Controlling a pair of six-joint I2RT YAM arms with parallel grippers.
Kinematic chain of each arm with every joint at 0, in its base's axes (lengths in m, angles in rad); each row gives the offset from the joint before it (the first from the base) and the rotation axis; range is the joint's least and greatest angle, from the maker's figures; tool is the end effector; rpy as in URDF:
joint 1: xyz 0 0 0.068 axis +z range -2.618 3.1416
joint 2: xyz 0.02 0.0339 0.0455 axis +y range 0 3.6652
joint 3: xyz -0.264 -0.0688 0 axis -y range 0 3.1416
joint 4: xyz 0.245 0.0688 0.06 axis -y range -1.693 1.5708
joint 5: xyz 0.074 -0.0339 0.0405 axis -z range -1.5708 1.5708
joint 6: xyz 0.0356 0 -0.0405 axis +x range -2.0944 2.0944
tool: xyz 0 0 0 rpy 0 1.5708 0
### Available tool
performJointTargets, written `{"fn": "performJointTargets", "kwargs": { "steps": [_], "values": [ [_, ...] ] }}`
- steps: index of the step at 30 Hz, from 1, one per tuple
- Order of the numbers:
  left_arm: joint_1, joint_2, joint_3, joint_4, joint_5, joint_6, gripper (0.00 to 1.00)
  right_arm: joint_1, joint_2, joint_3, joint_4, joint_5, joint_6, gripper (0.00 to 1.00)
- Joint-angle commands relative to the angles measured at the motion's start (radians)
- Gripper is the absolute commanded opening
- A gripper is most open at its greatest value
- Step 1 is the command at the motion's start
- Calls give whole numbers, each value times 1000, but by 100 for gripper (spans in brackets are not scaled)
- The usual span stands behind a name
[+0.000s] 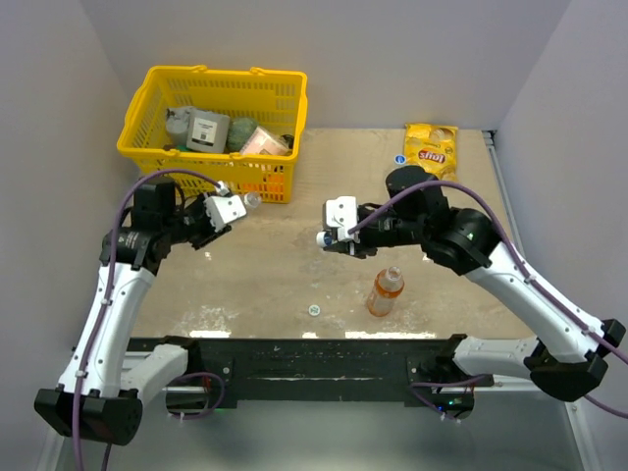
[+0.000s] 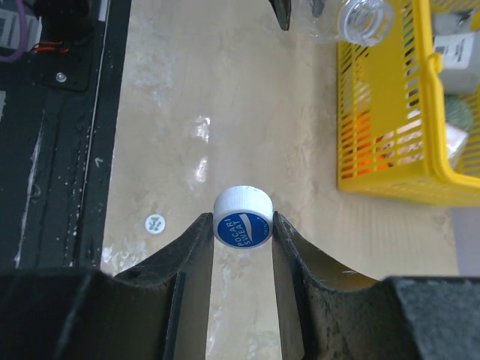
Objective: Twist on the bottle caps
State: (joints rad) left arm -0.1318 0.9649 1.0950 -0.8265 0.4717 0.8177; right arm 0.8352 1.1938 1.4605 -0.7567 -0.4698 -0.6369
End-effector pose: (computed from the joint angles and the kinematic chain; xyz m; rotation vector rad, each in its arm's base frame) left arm 0.1822 -0.0405 0.3540 1.2083 1.8180 -0.1500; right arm 0.1468 0.1863 0.4316 -1.5838 1.3129 0.6059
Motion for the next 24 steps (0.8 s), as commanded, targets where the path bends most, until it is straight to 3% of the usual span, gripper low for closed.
{"fn": "performJointTargets", "kwargs": {
  "steps": [1, 4, 9, 15, 24],
  "values": [
    [-40, 52, 175, -175, -8, 352, 0, -2, 9, 3, 82, 8, -67, 0],
    [-179, 92, 252, -221, -127, 402, 0, -2, 16, 30, 95, 25, -99, 0],
    [-313, 121, 272, -223, -162, 383, 0, -2, 61, 96, 141, 26, -3, 0],
    [-354, 129, 269, -178, -191, 304, 0, -1, 72, 138, 189, 7, 86, 0],
    [-367, 129, 281, -134, -163, 192, 0, 61, 87, 126, 171, 65, -4, 0]
  ]
}}
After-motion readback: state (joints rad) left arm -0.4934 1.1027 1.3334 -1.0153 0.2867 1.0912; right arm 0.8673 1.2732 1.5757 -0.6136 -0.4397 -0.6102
